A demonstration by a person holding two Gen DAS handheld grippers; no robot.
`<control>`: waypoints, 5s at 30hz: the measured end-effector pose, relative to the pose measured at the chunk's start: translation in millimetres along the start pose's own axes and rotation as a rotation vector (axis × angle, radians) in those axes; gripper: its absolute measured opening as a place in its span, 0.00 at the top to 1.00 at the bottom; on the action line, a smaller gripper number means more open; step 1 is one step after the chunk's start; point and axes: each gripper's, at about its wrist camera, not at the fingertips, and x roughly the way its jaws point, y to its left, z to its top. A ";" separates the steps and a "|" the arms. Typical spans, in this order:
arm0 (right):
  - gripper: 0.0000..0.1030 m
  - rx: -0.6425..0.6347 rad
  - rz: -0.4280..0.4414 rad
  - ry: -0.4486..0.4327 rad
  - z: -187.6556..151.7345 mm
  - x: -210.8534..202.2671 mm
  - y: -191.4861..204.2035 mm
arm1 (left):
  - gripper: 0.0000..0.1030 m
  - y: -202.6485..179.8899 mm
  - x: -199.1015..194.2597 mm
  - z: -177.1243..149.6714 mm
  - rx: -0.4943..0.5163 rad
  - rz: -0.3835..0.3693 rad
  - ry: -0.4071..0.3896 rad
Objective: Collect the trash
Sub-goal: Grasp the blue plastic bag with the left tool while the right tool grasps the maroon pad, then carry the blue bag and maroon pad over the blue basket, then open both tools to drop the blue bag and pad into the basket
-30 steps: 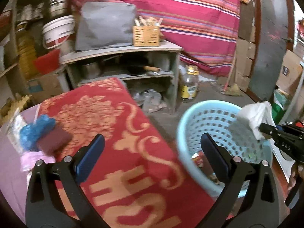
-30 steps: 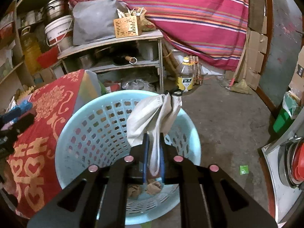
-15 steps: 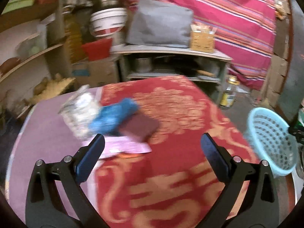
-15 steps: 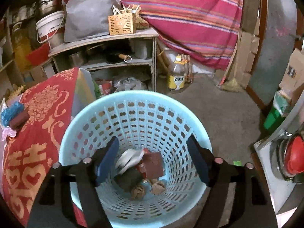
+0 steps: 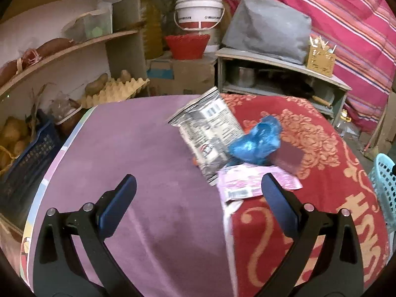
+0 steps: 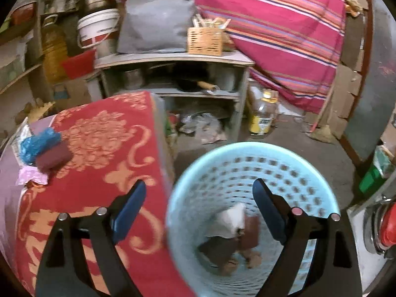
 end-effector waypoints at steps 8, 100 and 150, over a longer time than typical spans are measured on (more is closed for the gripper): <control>0.04 -0.019 0.055 0.001 8.2 14.4 53.6 | 0.05 -9.5 25.1 7.9 0.013 -0.062 0.027; 0.39 -0.031 0.147 -0.007 16.8 -18.7 51.6 | 0.72 -15.8 -36.7 21.8 0.044 -0.180 -0.078; 0.38 0.184 -0.009 0.039 -28.9 -13.5 -162.2 | 0.19 -303.5 -48.7 -23.9 0.295 -0.459 -0.074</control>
